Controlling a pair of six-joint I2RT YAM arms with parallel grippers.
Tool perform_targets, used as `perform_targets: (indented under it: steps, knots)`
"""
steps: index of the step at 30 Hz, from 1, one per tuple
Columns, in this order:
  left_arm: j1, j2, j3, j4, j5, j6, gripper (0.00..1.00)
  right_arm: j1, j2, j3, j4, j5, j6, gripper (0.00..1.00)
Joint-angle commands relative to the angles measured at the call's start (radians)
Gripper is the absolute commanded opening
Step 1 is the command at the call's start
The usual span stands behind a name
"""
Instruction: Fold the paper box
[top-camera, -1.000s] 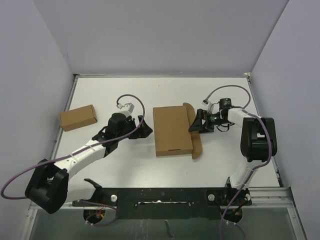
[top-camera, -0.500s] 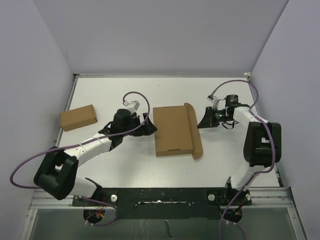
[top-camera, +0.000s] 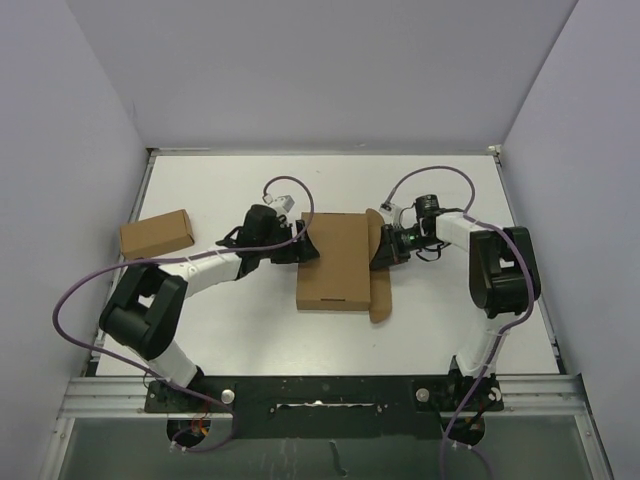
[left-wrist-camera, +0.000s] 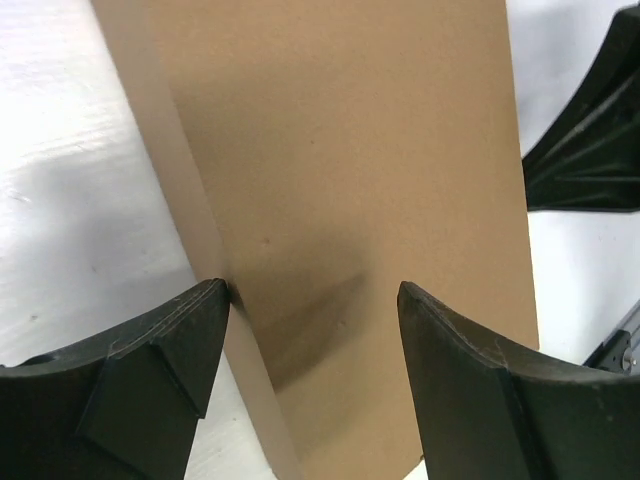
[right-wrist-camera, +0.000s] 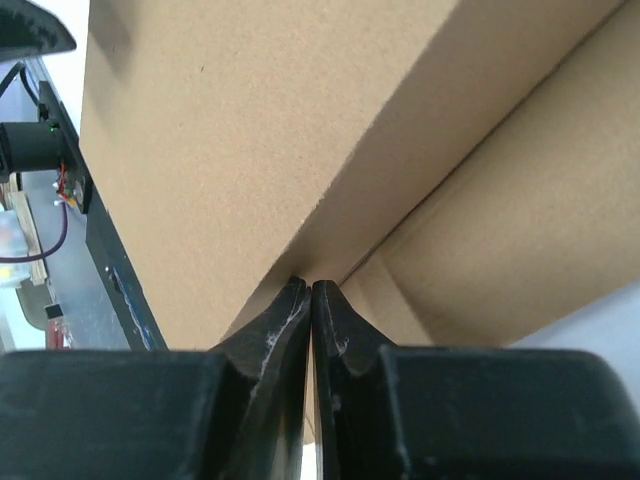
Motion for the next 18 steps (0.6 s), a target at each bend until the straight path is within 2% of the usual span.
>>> perform_targets:
  steps: [1,5,9,14,18]
  knots:
    - [0.014,0.038,0.076,-0.036,0.016,0.057,0.66,0.039,0.006,0.037,0.015,-0.053,-0.006,0.07]
    - [0.023,0.036,0.093,-0.083,-0.015,0.091,0.67,0.044,0.013,0.041,0.002,-0.042,-0.018,0.08]
    - [0.034,-0.005,0.099,-0.12,-0.056,0.127,0.72,0.02,-0.022,0.06,-0.055,0.044,-0.084,0.1]
    - [0.042,-0.105,0.087,-0.141,-0.087,0.178,0.83,-0.041,-0.171,0.038,-0.079,0.063,-0.175,0.14]
    - [0.049,-0.198,0.053,-0.131,-0.091,0.21,0.87,-0.079,-0.304,0.013,-0.088,0.027,-0.293,0.17]
